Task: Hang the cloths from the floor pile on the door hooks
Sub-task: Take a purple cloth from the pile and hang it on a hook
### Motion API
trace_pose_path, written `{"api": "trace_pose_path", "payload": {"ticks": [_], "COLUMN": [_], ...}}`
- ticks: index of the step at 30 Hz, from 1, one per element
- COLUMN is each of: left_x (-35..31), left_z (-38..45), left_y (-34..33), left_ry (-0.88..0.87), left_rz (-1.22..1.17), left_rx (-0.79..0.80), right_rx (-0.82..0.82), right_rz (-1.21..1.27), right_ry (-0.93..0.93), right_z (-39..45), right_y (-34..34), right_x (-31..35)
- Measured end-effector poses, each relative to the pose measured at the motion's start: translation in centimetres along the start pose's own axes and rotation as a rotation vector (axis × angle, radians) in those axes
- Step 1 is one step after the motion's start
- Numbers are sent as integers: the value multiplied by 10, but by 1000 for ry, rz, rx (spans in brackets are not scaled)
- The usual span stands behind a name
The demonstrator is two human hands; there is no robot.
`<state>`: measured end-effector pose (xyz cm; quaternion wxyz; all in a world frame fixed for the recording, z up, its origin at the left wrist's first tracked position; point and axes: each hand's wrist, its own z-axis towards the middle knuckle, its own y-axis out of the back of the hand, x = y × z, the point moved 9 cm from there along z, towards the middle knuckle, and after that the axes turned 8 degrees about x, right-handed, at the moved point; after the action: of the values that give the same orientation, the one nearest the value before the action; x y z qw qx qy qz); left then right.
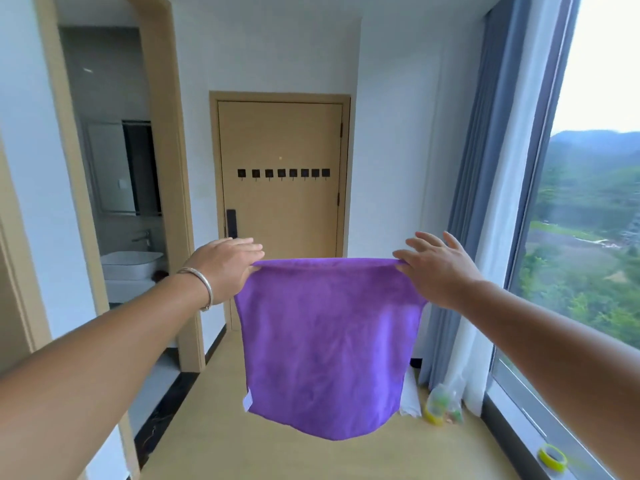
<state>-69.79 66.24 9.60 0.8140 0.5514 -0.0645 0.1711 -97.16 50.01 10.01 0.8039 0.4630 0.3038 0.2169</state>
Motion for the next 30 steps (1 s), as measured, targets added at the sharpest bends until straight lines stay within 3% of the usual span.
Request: {"api": "trace_pose_path", "payload": {"ticks": [7, 13, 20, 30], "left_x": [1, 3, -4, 24], "left_z": [-2, 1, -7, 6], "left_y": [79, 108, 119, 86], "left_ry": [86, 100, 106, 120], "left_rz": [48, 57, 94, 108], "left_rx": [-9, -29, -28, 53], "right_rx": [65, 15, -26, -18], "right_rz": [-11, 33, 97, 102], "right_ry": [61, 75, 64, 100], "right_z": [12, 19, 16, 46], "right_y": [45, 70, 72, 46], "right_x": [-13, -22, -31, -12]}}
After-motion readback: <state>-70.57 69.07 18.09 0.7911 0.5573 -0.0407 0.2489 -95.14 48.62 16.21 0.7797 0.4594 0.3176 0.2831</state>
